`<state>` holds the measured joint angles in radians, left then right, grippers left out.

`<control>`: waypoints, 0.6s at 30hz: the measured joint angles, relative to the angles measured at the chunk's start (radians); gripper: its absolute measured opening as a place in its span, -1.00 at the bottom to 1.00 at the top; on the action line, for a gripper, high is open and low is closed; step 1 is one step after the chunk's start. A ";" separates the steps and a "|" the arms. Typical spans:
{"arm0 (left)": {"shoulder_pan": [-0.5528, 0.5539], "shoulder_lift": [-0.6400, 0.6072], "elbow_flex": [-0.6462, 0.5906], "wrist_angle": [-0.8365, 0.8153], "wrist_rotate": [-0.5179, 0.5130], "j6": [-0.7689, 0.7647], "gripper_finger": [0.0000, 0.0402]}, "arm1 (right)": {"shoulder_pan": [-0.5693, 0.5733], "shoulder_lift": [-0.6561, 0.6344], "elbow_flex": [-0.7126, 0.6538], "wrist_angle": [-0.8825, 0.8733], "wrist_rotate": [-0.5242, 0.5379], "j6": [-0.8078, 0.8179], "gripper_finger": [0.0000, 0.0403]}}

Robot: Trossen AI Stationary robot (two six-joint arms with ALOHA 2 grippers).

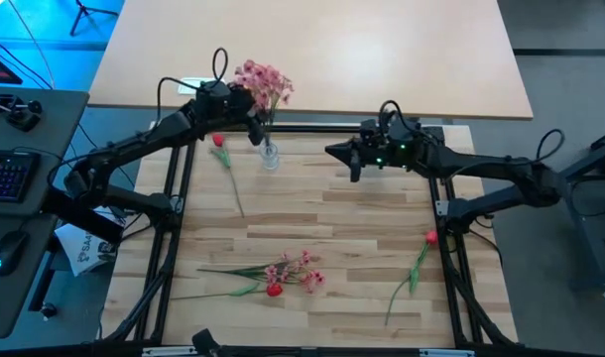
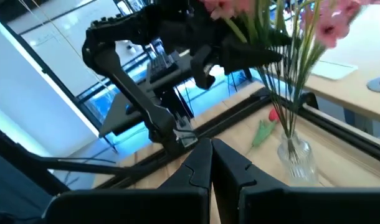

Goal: Sort flowers into vase by color
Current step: Put the top pink flower into the transparent vase

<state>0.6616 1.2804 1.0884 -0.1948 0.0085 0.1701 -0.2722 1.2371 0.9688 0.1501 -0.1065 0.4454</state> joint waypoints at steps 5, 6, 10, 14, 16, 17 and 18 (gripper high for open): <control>-0.010 -0.002 0.026 -0.014 0.001 0.018 -0.20 | 0.000 0.079 0.000 0.044 -0.001 0.000 -1.00; -0.010 -0.001 0.025 -0.035 0.001 0.023 -0.20 | 0.000 0.092 0.000 0.044 -0.003 0.000 -1.00; -0.010 0.004 0.025 -0.135 -0.006 0.022 -0.20 | 0.000 0.117 0.000 0.059 -0.007 -0.005 -1.00; -0.014 0.004 0.024 -0.160 0.001 0.008 -0.20 | 0.000 0.118 0.000 0.111 -0.007 -0.020 -1.00; -0.015 0.004 0.024 -0.159 0.005 -0.001 -0.20 | 0.000 0.118 0.000 0.141 -0.007 -0.026 -1.00; -0.015 0.004 0.024 -0.159 0.006 -0.001 -0.20 | 0.000 0.118 0.000 0.153 -0.007 -0.026 -1.00; -0.015 0.004 0.024 -0.158 0.006 -0.001 -0.20 | 0.000 0.118 0.000 0.159 -0.007 -0.027 -1.00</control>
<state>0.6464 1.2846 1.1126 -0.3531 0.0142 0.1688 -0.2722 1.3548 0.9688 0.3090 -0.1139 0.4183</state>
